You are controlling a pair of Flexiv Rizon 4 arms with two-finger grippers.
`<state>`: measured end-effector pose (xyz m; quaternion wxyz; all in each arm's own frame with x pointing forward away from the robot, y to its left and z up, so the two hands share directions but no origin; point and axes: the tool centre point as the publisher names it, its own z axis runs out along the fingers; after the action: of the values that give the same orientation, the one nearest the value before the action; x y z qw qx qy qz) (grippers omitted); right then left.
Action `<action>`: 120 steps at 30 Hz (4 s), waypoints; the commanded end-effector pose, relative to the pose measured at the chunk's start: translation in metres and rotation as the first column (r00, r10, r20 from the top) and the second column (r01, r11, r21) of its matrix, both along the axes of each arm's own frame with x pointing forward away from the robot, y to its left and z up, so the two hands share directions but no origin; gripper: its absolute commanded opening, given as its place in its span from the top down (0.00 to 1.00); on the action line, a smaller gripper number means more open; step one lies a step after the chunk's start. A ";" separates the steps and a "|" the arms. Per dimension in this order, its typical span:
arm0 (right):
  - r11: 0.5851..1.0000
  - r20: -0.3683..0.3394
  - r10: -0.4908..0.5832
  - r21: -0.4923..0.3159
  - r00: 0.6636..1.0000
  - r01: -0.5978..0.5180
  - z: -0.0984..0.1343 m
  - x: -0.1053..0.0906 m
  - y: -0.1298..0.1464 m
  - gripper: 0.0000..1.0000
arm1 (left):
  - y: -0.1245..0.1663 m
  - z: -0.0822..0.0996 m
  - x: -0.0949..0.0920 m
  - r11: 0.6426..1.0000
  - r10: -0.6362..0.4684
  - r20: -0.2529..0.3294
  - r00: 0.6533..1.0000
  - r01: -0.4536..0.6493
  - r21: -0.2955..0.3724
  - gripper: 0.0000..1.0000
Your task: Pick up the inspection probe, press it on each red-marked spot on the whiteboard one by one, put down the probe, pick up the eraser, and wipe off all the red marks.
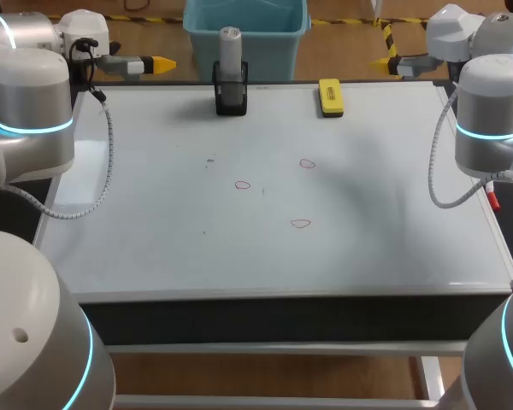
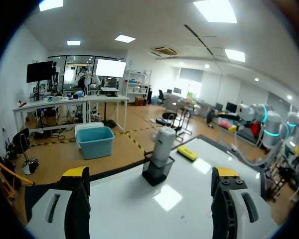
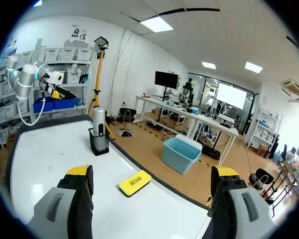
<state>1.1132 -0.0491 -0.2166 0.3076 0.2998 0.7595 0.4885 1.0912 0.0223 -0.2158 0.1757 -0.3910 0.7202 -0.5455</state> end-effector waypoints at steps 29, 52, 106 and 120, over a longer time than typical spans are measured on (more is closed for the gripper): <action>1.000 -0.001 0.001 -0.001 1.000 -0.001 0.000 0.000 0.000 0.00 | 0.000 -0.001 0.000 1.000 0.000 0.002 1.000 0.000 -0.001 0.00; 1.000 -0.001 0.001 -0.001 1.000 -0.001 0.000 0.000 0.000 0.00 | 0.000 -0.001 0.000 1.000 0.000 0.002 1.000 0.000 -0.001 0.00; 1.000 -0.001 0.001 -0.001 1.000 -0.001 0.000 0.000 0.000 0.00 | -0.005 -0.004 0.016 0.977 -0.177 0.124 0.976 0.189 -0.097 0.00; 1.000 -0.001 0.001 -0.001 1.000 -0.001 0.000 0.000 0.000 0.00 | -0.014 -0.017 0.056 0.904 -0.374 0.272 0.887 0.414 -0.109 0.00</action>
<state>1.1132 -0.0491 -0.2165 0.3077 0.2999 0.7595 0.4884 1.1330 0.0076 -0.2229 0.1504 -0.2172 0.7156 -0.6466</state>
